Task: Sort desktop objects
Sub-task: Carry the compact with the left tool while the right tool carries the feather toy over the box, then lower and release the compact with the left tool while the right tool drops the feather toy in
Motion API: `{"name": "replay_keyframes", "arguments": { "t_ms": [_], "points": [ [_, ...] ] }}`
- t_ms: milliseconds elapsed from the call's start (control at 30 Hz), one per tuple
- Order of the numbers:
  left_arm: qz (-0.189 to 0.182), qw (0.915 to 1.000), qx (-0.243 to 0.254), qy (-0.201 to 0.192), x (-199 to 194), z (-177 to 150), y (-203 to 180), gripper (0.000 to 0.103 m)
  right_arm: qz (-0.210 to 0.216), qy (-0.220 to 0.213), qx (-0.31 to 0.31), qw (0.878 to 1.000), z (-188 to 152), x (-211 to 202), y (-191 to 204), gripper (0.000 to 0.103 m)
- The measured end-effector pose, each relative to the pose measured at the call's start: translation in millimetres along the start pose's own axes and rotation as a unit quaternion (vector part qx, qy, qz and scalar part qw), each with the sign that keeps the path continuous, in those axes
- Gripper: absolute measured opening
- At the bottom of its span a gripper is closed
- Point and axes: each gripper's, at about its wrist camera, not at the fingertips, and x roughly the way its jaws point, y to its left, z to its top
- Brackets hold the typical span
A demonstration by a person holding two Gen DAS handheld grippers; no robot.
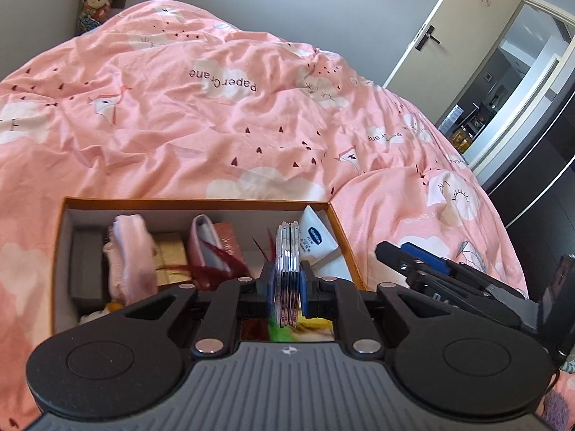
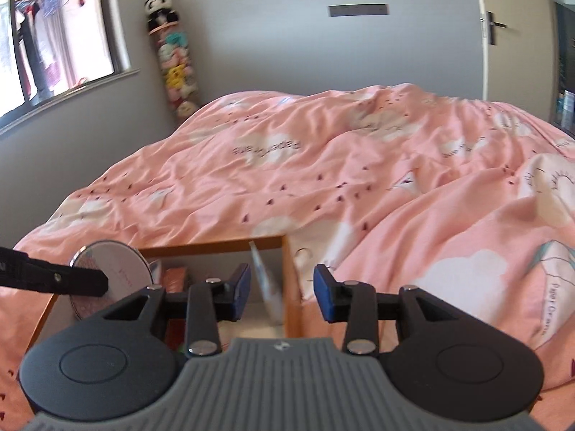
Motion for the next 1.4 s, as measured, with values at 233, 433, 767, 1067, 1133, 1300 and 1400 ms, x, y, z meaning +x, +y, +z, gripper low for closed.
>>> {"name": "replay_keyframes", "arguments": {
  "t_ms": [233,433,767,1067,1133,1300,1400],
  "points": [
    [-0.001,0.9995,-0.003,0.033,55.1,15.2,-4.0,0.015,-0.021,0.012,0.022,0.999,-7.7,14.9,-18.0,0.042],
    [0.029,0.9974,0.01,0.066,104.4,16.3,-2.4,0.015,-0.012,0.018,0.027,0.999,-11.6,21.6,-21.3,0.042],
    [0.045,0.9952,0.027,0.082,139.2,14.0,-2.7,0.015,-0.002,0.026,0.032,0.999,-15.9,28.4,-24.5,0.042],
    [0.08,0.991,0.083,0.068,134.2,10.7,-13.0,0.015,0.002,0.023,0.032,0.999,-17.4,24.9,-24.4,0.042],
    [0.092,0.9878,0.104,0.071,137.0,8.4,-15.5,0.015,0.003,0.025,0.033,0.999,-17.7,24.6,-24.3,0.042],
    [0.101,0.9849,0.123,0.069,138.8,5.4,-17.6,0.015,0.007,0.025,0.03,0.999,-18.3,22.3,-22.3,0.042],
    [0.111,0.9853,0.113,0.064,135.6,6.7,-14.7,0.015,0.007,0.027,0.03,0.999,-19.1,22.2,-21.8,0.042]
  ]
}}
